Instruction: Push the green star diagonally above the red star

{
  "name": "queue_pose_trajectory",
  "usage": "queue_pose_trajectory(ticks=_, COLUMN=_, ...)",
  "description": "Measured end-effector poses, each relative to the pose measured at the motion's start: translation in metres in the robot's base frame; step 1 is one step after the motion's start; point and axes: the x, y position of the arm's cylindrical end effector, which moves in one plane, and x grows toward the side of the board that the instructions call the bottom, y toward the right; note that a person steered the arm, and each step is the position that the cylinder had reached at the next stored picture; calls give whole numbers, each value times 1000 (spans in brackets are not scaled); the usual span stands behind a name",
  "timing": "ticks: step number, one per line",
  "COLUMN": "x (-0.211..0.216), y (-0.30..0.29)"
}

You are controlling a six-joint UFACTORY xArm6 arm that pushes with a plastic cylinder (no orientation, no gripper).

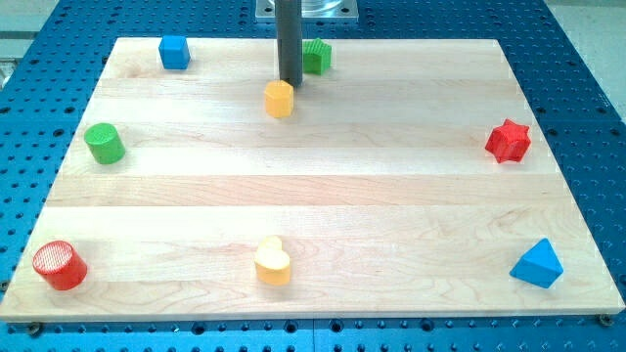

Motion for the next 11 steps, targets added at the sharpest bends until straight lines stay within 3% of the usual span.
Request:
queue_pose_trajectory(ticks=2, x=-38, y=-18)
queue_pose_trajectory(ticks=4, x=8, y=89)
queue_pose_trajectory(ticks=6, x=-19, y=46)
queue_pose_trajectory(ticks=8, x=-24, y=101)
queue_pose_trajectory(ticks=10, x=-62, y=102)
queue_pose_trajectory(ticks=11, x=-53, y=121)
